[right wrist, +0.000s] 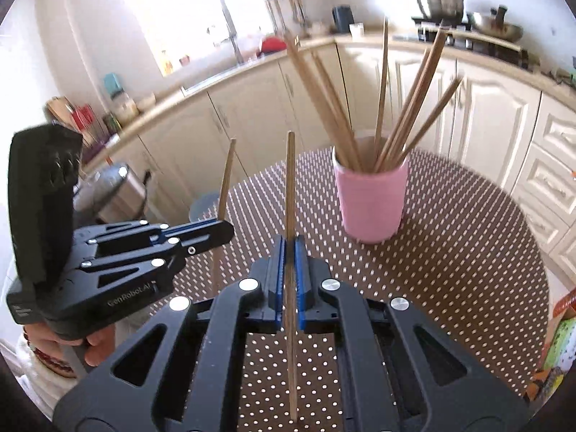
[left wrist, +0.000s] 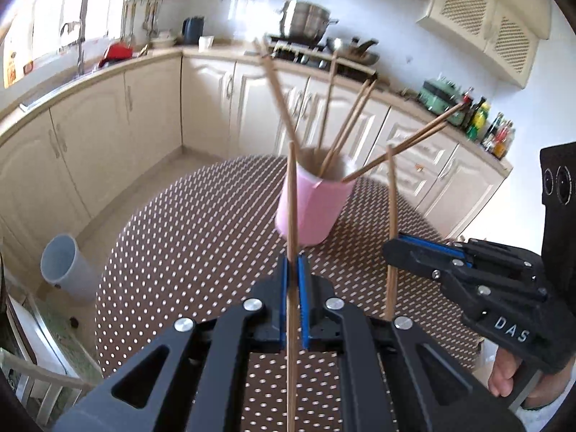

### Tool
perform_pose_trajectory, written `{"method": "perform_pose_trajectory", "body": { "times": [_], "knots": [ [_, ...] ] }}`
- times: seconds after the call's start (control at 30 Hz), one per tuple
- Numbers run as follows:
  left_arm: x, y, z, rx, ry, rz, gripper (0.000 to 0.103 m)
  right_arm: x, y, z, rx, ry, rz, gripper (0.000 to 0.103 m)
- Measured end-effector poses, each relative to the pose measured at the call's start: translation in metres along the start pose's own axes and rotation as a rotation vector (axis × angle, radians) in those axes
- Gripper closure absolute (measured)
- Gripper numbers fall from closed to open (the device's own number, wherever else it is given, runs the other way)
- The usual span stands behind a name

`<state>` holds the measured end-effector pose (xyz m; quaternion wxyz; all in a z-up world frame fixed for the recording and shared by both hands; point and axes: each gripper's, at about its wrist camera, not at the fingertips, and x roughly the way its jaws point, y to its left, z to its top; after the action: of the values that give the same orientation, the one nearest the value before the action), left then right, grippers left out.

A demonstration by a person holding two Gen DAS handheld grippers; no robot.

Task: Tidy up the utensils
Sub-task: 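Lift the left tool's chopstick into the pink cup while the right tool inserts its chopstick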

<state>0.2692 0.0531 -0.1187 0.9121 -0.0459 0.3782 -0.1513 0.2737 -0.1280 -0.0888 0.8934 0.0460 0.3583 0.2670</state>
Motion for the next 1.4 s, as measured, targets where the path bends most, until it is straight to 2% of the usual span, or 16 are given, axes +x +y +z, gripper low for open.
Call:
{"method": "perform_pose_trajectory", "body": {
  "times": [0.27,0.53,0.9,1.1,1.23,1.4],
  "knots": [
    [-0.036,-0.032,0.004,0.039,-0.130,-0.018,0.097,-0.035,0.002,0.008,-0.028,-0.133,-0.046,0.097],
    [-0.049,-0.050,0.017,0.055,-0.200,-0.044,0.097,-0.062,-0.009,0.020,-0.026,-0.247,-0.086,0.097],
    [-0.066,-0.065,0.059,0.071,-0.328,-0.028,0.097,-0.078,-0.006,0.048,-0.069,-0.333,-0.119,0.097],
    [-0.072,-0.069,0.085,0.069,-0.429,-0.005,0.097,-0.085,-0.002,0.067,-0.098,-0.417,-0.154,0.097],
    [-0.070,-0.065,0.102,0.047,-0.446,-0.015,0.097,-0.086,0.000,0.081,-0.114,-0.481,-0.178,0.097],
    [-0.062,-0.061,0.118,0.029,-0.489,-0.001,0.097,-0.076,-0.002,0.092,-0.119,-0.512,-0.196,0.097]
  ]
}}
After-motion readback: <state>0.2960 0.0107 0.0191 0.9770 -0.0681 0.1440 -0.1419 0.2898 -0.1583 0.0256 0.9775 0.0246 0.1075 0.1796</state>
